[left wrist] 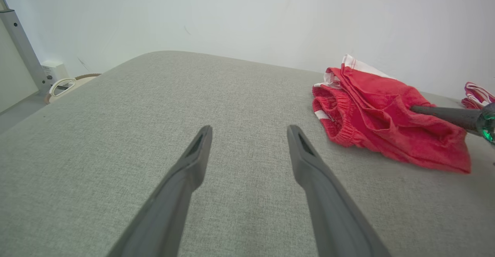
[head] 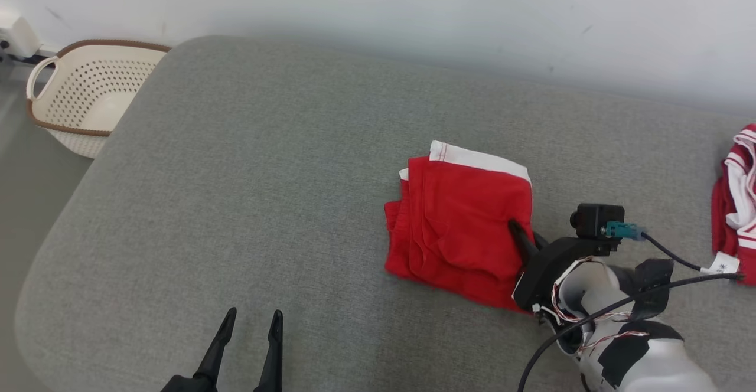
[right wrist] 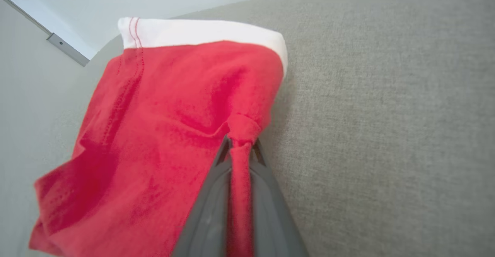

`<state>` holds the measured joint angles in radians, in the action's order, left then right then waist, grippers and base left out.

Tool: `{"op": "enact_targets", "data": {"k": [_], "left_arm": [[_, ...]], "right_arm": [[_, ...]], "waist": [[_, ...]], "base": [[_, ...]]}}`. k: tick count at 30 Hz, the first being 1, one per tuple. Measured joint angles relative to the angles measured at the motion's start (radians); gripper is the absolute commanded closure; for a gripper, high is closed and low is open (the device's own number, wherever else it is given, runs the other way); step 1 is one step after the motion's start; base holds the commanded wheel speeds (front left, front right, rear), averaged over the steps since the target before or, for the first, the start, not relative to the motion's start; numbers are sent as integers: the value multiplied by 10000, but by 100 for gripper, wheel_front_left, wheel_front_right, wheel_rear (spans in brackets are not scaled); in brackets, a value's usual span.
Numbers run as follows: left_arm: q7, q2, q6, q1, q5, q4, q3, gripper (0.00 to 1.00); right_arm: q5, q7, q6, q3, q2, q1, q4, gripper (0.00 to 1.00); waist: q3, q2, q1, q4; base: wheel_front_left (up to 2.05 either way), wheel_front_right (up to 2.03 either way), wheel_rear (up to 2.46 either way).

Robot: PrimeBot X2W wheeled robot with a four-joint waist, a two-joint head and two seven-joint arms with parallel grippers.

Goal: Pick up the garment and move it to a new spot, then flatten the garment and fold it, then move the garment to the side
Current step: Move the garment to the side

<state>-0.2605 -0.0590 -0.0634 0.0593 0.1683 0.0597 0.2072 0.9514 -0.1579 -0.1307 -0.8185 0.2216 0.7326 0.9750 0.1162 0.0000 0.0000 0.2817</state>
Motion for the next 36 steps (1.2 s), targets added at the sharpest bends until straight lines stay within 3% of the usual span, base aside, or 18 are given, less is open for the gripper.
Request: {"op": "enact_targets", "data": {"k": [18,28,36], "left_arm": [[-2,-25,178,122,-209,-282,-247,0],[-2,-128,257,495,-316,-535,-389,0],[-2,-261,282,682,-387,-757,-456,0]], "right_arm": [[-1158,589,-2,-2025,2082,1732,-1012,100],[-1068,1158,-2,-2803,3522,2916,-1461,100],[-644,1559,-4,-3150,4232,3777,-1551,100]], "waist": [[131,0,-1,-1854],[751,1,0,-2749],[1298,1,0,-3197]], "base": [[0,0,0],[0,0,0],[0,0,0]]}}
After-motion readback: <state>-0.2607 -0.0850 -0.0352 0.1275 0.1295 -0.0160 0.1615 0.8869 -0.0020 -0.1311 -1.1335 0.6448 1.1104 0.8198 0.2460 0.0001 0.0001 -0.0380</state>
